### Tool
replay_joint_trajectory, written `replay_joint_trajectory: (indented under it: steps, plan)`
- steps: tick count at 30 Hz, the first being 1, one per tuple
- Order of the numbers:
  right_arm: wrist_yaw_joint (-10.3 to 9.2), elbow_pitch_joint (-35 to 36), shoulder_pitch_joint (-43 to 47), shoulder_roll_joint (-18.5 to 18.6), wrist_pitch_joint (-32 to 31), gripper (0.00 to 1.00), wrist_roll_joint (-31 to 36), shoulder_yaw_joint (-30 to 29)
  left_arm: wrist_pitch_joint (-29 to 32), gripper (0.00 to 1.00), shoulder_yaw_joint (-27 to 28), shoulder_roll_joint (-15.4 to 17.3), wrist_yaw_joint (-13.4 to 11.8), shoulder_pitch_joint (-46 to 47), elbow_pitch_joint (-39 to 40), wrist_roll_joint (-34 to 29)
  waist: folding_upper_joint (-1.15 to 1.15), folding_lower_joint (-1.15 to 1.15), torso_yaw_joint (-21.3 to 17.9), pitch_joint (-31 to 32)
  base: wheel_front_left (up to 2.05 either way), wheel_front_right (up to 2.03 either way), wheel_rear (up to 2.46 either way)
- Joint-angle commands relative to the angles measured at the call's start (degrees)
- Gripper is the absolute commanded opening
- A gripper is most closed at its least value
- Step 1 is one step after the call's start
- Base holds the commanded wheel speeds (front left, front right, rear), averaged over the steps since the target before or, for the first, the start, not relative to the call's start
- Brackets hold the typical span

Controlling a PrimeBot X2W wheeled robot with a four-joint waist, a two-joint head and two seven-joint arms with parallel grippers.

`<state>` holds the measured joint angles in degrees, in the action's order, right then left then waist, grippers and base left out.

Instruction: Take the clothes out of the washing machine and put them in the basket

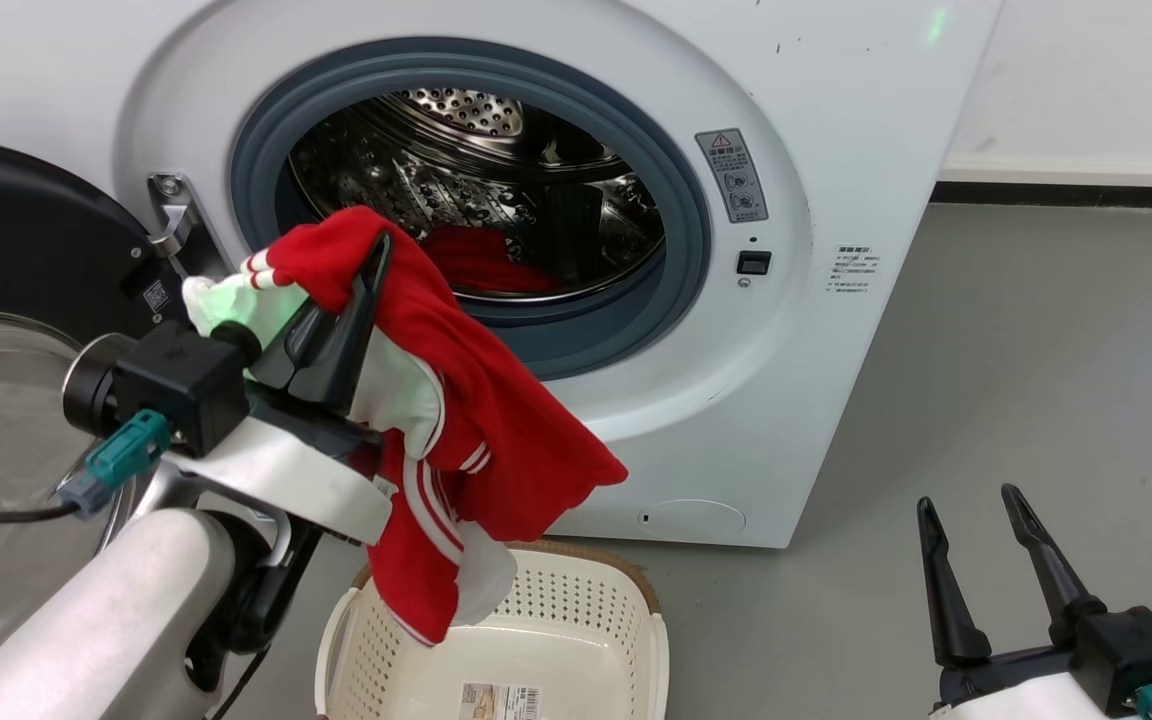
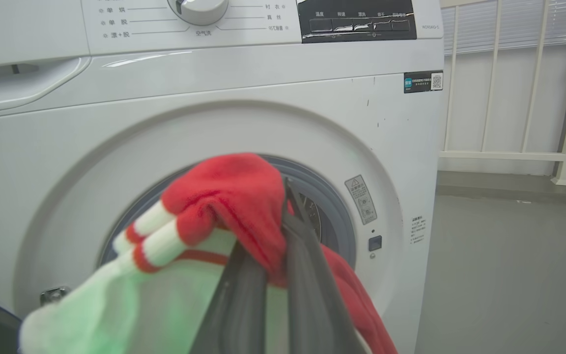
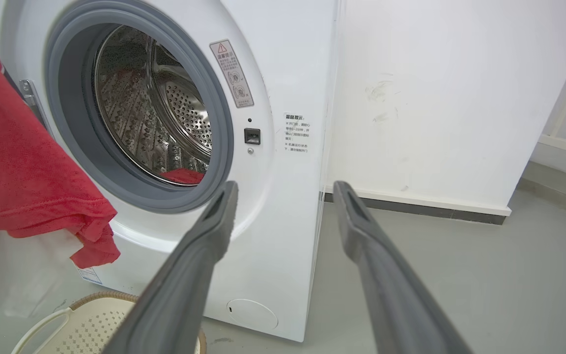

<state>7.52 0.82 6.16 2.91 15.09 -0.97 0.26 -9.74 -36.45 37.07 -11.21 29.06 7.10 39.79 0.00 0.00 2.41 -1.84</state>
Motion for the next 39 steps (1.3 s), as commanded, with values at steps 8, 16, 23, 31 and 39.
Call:
replay_joint_trajectory:
  steps: [8, 16, 23, 31, 39]
  plan:
    - [-0.06, -0.18, 0.80, -0.05, 0.12, 1.00, -0.17, 0.11, 0.39, 0.00, -0.87, 1.13, -1.45, -4.16, 3.35, 0.17, 0.00, 0.00, 0.18, -0.03, 0.00, 0.00, 0.00]
    - [-0.06, 0.19, -0.61, -0.05, 0.12, 1.00, 0.28, 0.14, 0.30, 0.00, -4.09, 0.06, -0.92, -9.27, 1.26, 1.07, 0.00, 0.00, -0.94, -1.98, 0.00, 0.00, 0.00]
    - [-0.06, 0.90, -3.50, -0.05, 0.12, 1.00, 0.78, 0.10, -0.54, 0.00, -8.80, -2.40, 1.70, -11.27, -7.73, -0.15, 0.00, 0.00, -2.73, -7.59, 0.00, 0.00, 0.00]
    - [-0.06, 1.97, -8.88, -0.05, 0.12, 1.00, 0.54, 0.27, -2.97, 0.00, -10.64, -8.30, 6.36, -7.19, -25.95, -0.09, 0.00, 0.00, -5.58, -17.65, 0.00, 0.00, 0.00]
    - [-0.06, 2.61, -13.56, -0.07, 0.13, 1.00, 0.09, -0.23, -4.42, 0.00, -11.91, -15.93, 12.31, 1.24, -47.92, -0.76, 0.00, 0.00, -7.04, -26.81, 0.00, 0.00, 0.00]
